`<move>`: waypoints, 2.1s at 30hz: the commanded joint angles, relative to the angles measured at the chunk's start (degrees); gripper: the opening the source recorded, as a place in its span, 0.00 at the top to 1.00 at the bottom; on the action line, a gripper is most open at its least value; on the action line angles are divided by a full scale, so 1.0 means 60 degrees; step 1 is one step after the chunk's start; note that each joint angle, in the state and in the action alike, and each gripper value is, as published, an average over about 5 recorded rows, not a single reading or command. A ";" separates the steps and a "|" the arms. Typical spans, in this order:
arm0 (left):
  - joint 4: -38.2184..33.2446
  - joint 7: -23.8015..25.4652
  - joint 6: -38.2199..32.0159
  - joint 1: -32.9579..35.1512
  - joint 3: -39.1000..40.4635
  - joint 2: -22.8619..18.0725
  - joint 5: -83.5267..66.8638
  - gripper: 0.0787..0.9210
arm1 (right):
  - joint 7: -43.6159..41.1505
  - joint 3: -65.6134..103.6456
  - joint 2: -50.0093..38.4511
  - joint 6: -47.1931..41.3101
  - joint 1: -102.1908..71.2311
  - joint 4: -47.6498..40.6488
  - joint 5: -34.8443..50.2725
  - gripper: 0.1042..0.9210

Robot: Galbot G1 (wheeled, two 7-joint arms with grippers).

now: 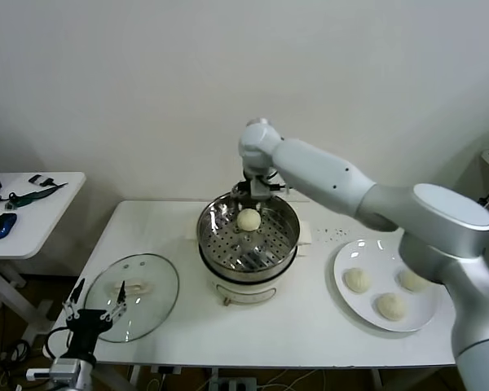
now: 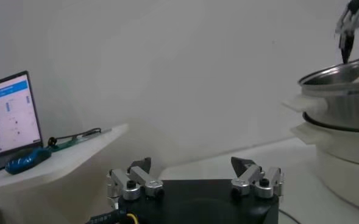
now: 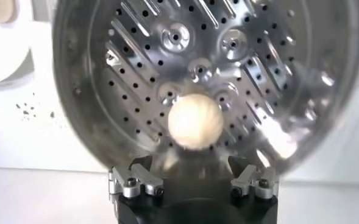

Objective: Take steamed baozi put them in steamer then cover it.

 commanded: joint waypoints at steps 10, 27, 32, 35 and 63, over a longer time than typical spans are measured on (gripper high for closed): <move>-0.0409 0.0002 0.0006 0.0212 0.0088 -0.0060 0.0035 0.12 | 0.0223 -0.3388 -0.5930 -0.7125 0.2223 0.3029 0.6650 0.12; -0.0607 -0.0008 0.0039 0.0529 -0.0024 -0.0103 0.0129 0.12 | -0.0299 0.1684 -0.6660 -0.7793 -0.5104 0.1855 0.5312 0.12; -0.0592 -0.0021 0.0034 0.0568 -0.0029 -0.0165 0.0191 0.12 | -0.0246 0.1912 -0.6082 -0.7614 -0.5358 0.1123 0.4903 0.12; -0.0550 -0.0035 0.0014 0.0601 -0.0048 -0.0174 0.0187 0.12 | -0.0186 0.1999 -0.5867 -0.7553 -0.5404 0.0834 0.4810 0.12; -0.0410 -0.0060 -0.0044 0.0619 -0.0078 -0.0187 0.0181 0.12 | -0.0002 0.2219 -0.4803 -0.7230 -0.5446 -0.0155 0.4516 0.21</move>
